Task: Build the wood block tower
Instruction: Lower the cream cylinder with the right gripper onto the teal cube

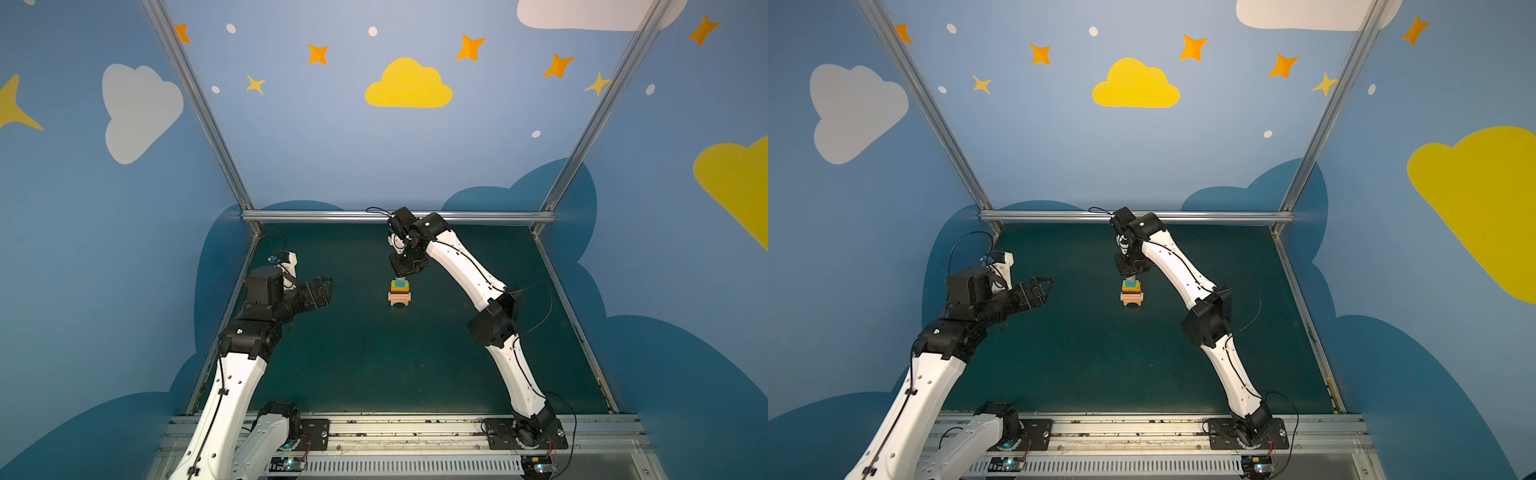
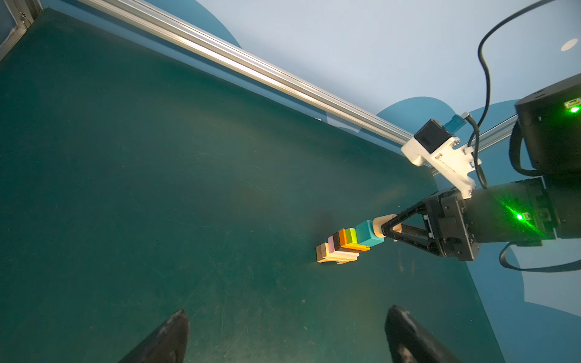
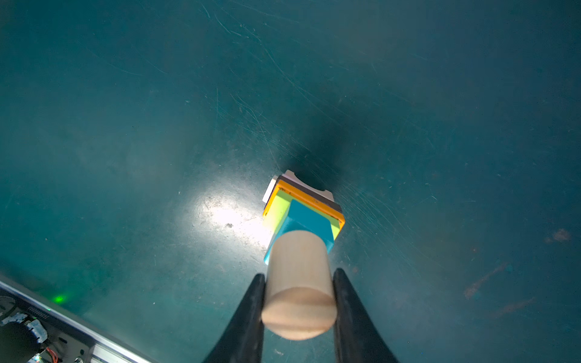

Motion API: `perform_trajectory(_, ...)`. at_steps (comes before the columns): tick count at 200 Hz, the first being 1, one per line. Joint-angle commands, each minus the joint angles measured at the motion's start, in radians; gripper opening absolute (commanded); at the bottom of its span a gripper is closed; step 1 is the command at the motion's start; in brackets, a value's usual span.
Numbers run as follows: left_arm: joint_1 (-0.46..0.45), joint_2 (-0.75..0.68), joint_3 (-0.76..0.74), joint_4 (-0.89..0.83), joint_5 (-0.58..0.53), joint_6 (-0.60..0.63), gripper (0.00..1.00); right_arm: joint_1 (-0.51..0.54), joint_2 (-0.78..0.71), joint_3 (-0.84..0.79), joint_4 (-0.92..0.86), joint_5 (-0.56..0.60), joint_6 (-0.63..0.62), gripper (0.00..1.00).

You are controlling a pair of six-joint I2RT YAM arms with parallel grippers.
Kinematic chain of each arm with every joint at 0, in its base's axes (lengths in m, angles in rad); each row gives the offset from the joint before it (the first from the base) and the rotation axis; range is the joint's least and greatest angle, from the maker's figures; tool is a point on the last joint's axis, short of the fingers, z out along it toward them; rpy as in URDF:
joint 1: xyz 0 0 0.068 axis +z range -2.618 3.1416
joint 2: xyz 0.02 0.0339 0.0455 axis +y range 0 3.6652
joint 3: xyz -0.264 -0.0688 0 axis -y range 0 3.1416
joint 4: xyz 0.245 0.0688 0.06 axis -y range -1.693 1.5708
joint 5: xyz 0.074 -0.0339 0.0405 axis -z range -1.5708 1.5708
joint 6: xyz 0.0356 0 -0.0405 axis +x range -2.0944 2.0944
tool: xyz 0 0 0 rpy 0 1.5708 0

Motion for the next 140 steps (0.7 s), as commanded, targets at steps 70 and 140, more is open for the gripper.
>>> perform_trajectory(70, 0.006, 0.001, -0.008, 0.012, 0.011, -0.004, 0.97, -0.009, 0.022, 0.03, -0.001, 0.013, 0.013, 0.34)
perform_trajectory(140, 0.006, 0.0, -0.008, 0.012, 0.012, -0.006, 0.97, -0.009, 0.021, 0.029, 0.005, 0.015, 0.019, 0.34)
